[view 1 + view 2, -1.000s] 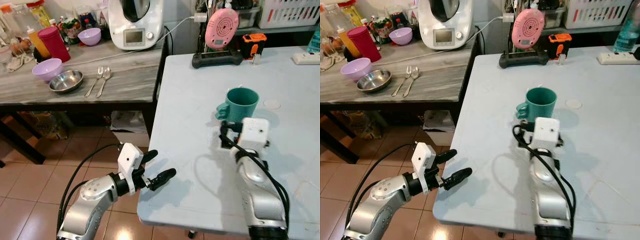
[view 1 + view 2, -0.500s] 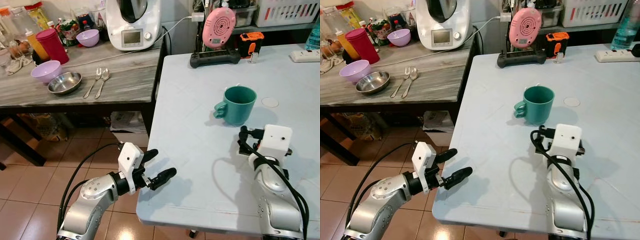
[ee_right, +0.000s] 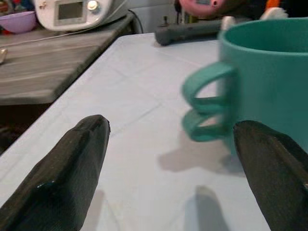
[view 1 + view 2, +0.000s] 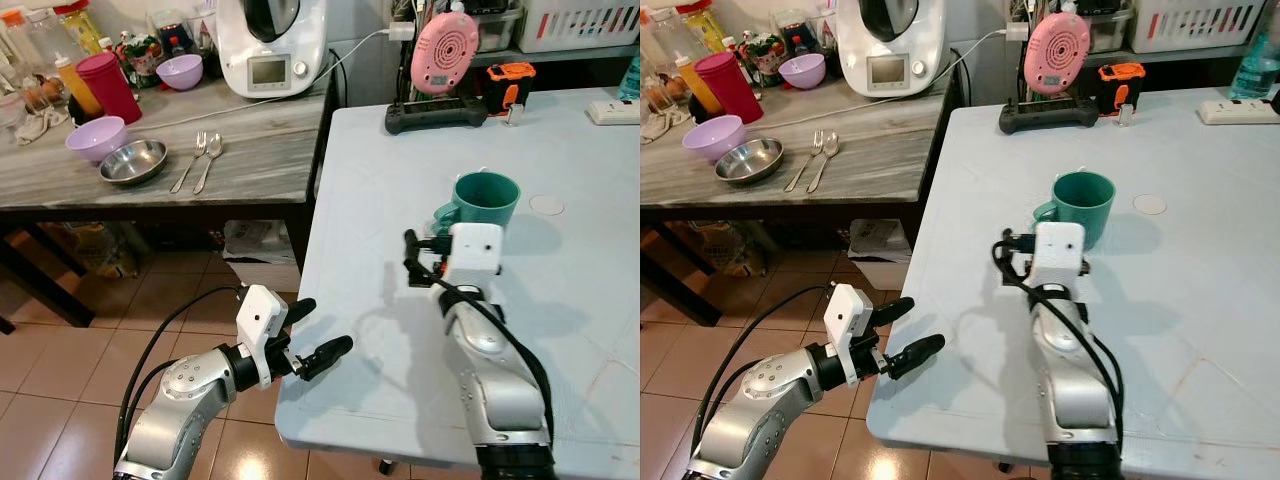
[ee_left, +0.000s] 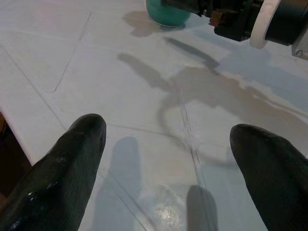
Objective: Setting the table
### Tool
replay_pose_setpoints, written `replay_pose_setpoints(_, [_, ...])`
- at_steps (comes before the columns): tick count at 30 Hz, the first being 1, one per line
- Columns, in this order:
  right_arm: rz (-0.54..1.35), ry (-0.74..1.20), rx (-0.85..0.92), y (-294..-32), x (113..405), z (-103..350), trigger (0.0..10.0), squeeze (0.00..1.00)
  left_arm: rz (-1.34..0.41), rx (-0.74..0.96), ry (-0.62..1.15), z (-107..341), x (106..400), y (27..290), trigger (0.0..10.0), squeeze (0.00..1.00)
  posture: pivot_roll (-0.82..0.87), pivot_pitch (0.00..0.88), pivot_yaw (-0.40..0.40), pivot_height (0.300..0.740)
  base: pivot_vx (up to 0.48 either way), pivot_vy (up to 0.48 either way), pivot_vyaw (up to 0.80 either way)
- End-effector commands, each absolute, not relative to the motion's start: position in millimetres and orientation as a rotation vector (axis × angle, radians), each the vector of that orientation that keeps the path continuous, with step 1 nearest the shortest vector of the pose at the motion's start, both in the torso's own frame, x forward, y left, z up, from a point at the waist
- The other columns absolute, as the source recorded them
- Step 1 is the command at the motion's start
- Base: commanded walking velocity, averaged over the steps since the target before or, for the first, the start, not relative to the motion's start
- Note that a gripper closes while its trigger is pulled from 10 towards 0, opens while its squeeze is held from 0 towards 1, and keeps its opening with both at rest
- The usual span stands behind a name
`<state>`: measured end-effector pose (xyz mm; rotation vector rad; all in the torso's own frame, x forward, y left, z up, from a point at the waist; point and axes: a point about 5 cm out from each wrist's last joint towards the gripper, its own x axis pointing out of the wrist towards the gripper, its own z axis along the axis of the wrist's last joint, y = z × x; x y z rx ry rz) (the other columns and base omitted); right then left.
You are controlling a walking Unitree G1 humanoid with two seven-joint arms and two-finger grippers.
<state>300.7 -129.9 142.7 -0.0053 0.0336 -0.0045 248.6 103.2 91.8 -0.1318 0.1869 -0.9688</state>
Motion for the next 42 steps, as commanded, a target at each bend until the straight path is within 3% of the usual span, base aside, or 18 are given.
replay_pose_setpoints(1, [0.013,0.027,-0.011,-120.5,304.3,146.0,10.0,0.0,-0.952,-0.116,0.199,91.0,247.4,106.7,10.0,0.0,-0.28,0.051,0.14,0.74,0.0,0.0,0.0])
replay_pose_setpoints(19, [-0.082,-0.034,-0.055,-133.7,331.0,161.6,10.0,0.0,-0.953,-0.118,0.21,88.8,245.6,106.4,10.0,0.0,-0.27,0.057,0.142,0.74,0.0,0.0,0.0])
replay_pose_setpoints(20, [-0.084,-0.035,-0.054,-134.0,331.8,161.7,8.0,0.0,-0.953,-0.118,0.211,88.7,245.6,106.6,10.0,0.0,-0.27,0.057,0.142,0.74,0.0,0.0,0.0])
replay_pose_setpoints(21, [-0.101,-0.03,-0.051,-136.6,333.3,161.0,3.0,0.0,-0.952,-0.117,0.212,88.1,245.2,107.1,10.0,0.0,-0.26,0.057,0.142,0.74,0.0,0.0,0.0])
replay_pose_setpoints(22, [-0.108,-0.027,-0.047,-137.6,333.7,160.6,3.0,0.0,-0.952,-0.117,0.213,87.9,245.1,107.3,10.0,0.0,-0.26,0.057,0.142,0.74,0.0,0.0,0.0])
replay_pose_setpoints(23, [-0.12,-0.026,-0.055,-139.3,333.7,160.4,1.4,0.0,-0.952,-0.116,0.213,87.6,245.1,107.5,10.0,0.0,-0.26,0.056,0.141,0.74,0.0,0.0,0.0])
replay_pose_setpoints(24, [-0.133,-0.026,-0.056,-141.3,333.1,159.9,0.9,0.0,-0.951,-0.116,0.215,87.1,244.9,107.8,10.0,0.0,-0.26,0.057,0.141,0.74,0.0,0.0,0.0])
replay_pose_setpoints(26, [-0.134,-0.026,-0.049,-141.9,333.1,159.4,0.8,0.0,-0.95,-0.116,0.215,86.9,244.9,108.0,10.0,0.0,-0.26,0.057,0.141,0.74,0.0,0.0,0.0])
replay_pose_setpoints(27, [-0.141,-0.025,-0.046,-144.7,331.4,157.8,0.0,0.0,-0.948,-0.117,0.217,86.2,244.7,108.3,10.0,0.0,-0.26,0.057,0.141,0.74,0.0,0.0,0.0])
replay_pose_setpoints(30, [-0.171,-0.015,-0.054,-152.9,327.3,154.2,0.0,0.0,-0.946,-0.119,0.221,85.4,244.5,109.0,10.0,0.0,-0.26,0.058,0.141,0.74,0.0,0.0,0.0])
replay_pose_setpoints(32, [-0.18,-0.011,-0.051,-156.4,325.6,152.7,1.1,0.0,-0.944,-0.119,0.221,85.2,244.6,109.4,10.0,0.0,-0.26,0.058,0.142,0.74,0.0,0.0,0.0])
replay_pose_setpoints(33, [-0.194,-0.009,-0.051,-161.6,323.7,151.0,0.2,0.0,-0.943,-0.119,0.221,85.1,244.7,109.8,10.0,0.0,-0.27,0.059,0.144,0.74,0.0,0.0,0.0])
replay_pose_setpoints(35, [-0.222,-0.002,-0.054,-171.6,319.8,148.2,0.0,0.0,-0.944,-0.118,0.221,85.2,244.7,110.3,10.0,0.0,-0.27,0.059,0.146,0.74,0.0,0.0,0.0])
replay_pose_setpoints(42, [-0.275,0.008,-0.067,-190.8,312.3,144.4,0.0,0.0,-0.946,-0.116,0.222,85.5,246.0,111.8,10.0,0.0,-0.27,0.057,0.153,0.74,0.0,0.0,0.0])
